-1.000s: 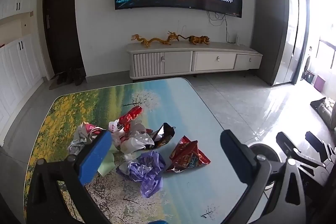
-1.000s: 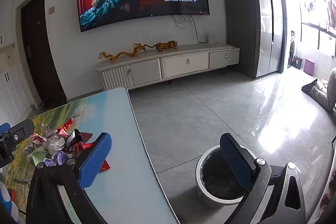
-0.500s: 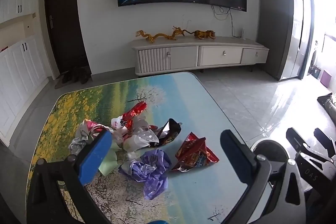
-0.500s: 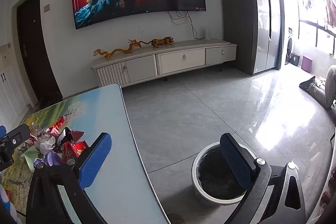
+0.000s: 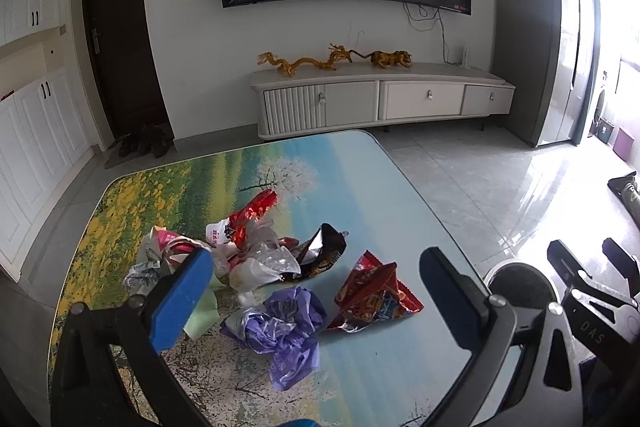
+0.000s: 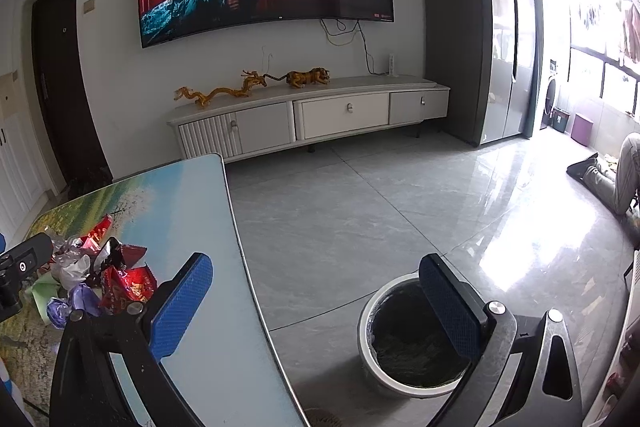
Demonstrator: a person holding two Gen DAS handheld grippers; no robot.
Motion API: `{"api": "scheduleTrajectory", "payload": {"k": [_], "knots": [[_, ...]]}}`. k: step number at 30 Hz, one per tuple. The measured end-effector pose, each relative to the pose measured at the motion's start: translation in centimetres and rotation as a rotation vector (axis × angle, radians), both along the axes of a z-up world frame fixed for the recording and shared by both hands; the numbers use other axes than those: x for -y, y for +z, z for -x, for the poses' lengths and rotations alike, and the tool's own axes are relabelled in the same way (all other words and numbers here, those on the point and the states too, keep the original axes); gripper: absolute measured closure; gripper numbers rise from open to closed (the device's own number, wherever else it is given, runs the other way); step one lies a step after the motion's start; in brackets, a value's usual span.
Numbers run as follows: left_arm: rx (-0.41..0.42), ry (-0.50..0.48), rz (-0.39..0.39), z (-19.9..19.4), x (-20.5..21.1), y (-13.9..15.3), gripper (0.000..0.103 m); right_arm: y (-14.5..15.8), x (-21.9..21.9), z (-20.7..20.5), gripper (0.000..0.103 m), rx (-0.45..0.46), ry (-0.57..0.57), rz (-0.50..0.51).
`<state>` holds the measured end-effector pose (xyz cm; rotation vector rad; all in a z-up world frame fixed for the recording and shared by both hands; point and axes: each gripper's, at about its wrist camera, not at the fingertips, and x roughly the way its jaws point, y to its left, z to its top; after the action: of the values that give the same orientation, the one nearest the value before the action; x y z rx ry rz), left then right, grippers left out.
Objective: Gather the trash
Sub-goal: 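Move both tools toward the pile of wrappers on the table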
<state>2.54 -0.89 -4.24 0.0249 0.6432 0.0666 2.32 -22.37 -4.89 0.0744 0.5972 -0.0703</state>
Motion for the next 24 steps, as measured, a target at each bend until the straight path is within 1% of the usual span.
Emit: {"api": "scheduleTrajectory", "payload": {"k": [15,21,24], "knots": [[-0.048,-0.003,-0.02,-2.4,0.8,-2.0,0.0,-2.2,0.6,-2.2,0.0,-0.056,0.001,-0.009],[-0.046,-0.013,-0.024,-2.7,0.9,-2.2,0.0,-2.6,0.6,-2.7,0.0,-0.071,0.01,-0.03],[-0.041,-0.02,-0.017,-2.7,0.9,-2.0,0.0,-2.4,0.7,-2.7,0.0,-0.064,0.009,-0.042]]}}
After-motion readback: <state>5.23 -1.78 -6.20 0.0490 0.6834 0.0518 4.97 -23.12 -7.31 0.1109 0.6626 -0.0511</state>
